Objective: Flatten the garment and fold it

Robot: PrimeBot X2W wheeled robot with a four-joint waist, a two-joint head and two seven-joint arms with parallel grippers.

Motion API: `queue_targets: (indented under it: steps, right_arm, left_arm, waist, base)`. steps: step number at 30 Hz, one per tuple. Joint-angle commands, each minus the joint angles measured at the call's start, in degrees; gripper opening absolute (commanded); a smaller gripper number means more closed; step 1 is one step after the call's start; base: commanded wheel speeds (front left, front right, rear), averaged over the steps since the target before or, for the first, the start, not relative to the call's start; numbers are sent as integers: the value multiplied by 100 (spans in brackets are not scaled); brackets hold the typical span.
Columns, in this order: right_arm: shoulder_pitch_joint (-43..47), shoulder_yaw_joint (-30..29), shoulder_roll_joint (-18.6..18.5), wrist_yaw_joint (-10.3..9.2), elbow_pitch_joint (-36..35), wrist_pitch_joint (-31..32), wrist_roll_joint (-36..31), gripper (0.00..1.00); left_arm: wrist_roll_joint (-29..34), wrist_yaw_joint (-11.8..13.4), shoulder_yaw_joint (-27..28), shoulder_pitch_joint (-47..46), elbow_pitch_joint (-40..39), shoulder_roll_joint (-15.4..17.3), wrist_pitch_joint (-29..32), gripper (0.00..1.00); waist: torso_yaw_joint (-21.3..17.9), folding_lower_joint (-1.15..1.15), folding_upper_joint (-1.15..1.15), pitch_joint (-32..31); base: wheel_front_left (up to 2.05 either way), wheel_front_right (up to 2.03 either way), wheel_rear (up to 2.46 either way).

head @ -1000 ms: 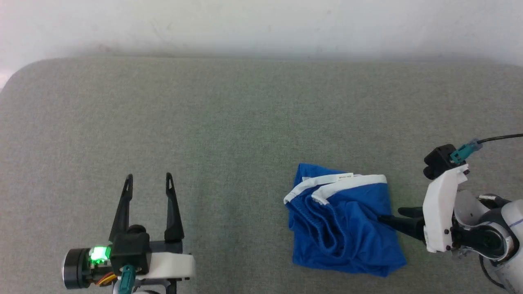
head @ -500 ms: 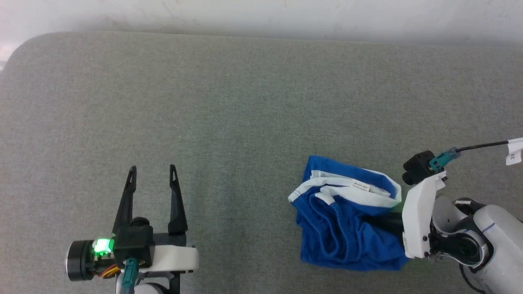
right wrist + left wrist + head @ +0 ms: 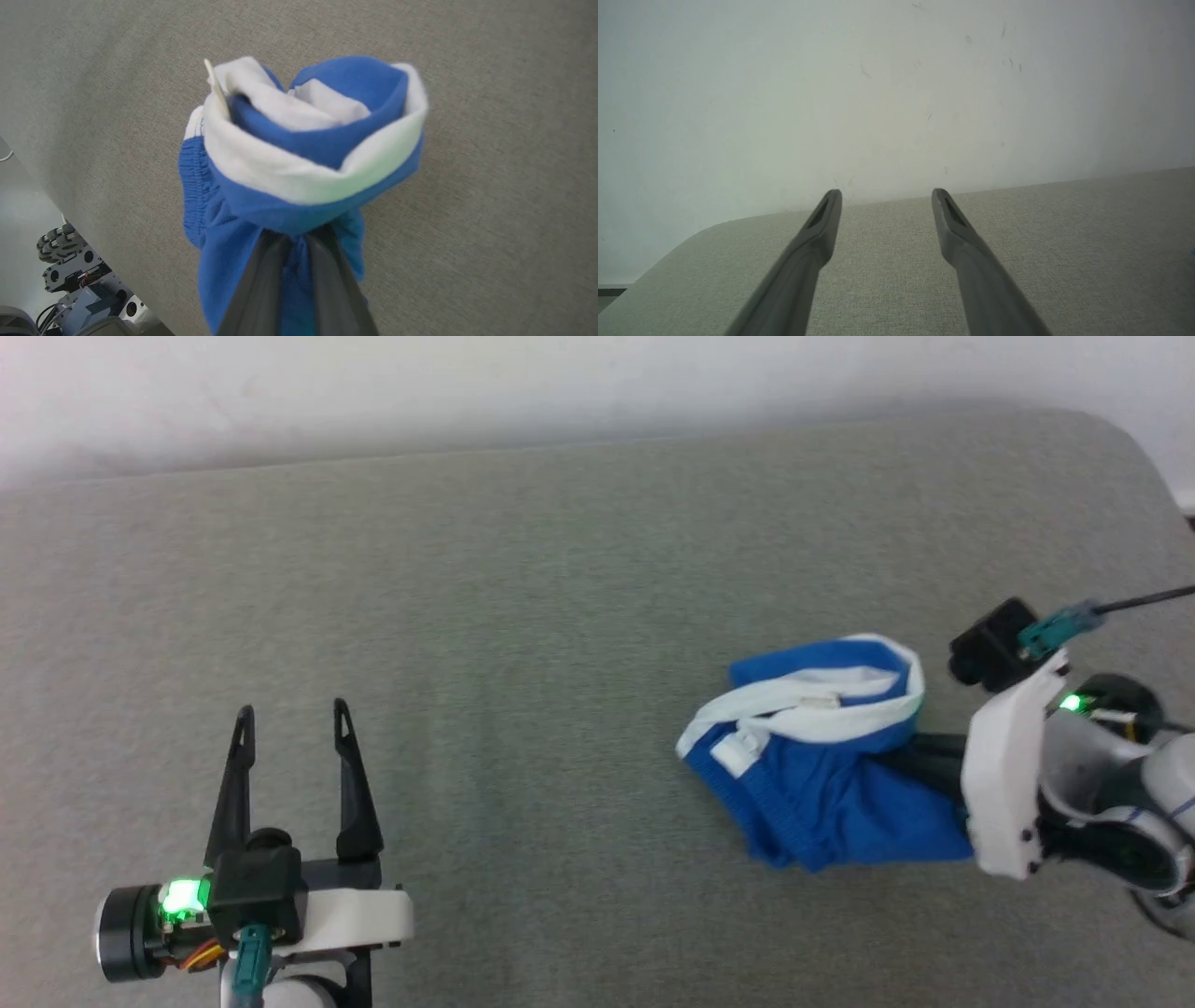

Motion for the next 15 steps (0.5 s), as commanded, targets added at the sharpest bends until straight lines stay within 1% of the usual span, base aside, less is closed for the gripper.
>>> queue_targets:
  steps: [1,5,8,11,15]
  right_arm:
    - [-94,-7,-45,-4,-14,-3,-16,0]
    - [-361,-47,-385,-4,96,-41,-115,0]
    - [-586,-107,-573,-4,382,-140,-240,0]
    - [-828,-157,-730,-4,830,-278,-450,0]
    - [-1118,-260,-888,-4,1535,-441,-723,0]
  left_arm:
    - [41,12,30,-23,-33,41,-27,100]
    - [84,27,108,-166,-194,142,-27,100]
    - [114,46,161,-265,-326,228,-27,100]
    - [170,16,125,-404,-438,324,-27,100]
    - [224,-42,22,-716,-554,423,-27,100]
  waist:
    - [-652,0,0,267]
    - [-1088,0,0,660]
    - [-1309,0,0,953]
    - [-1363,0,0,1242]
    - [-1240,0,0,1618]
  base:
    - [0,0,0]
    - [0,0,0]
    - [0,0,0]
    - [0,0,0]
    - [0,0,0]
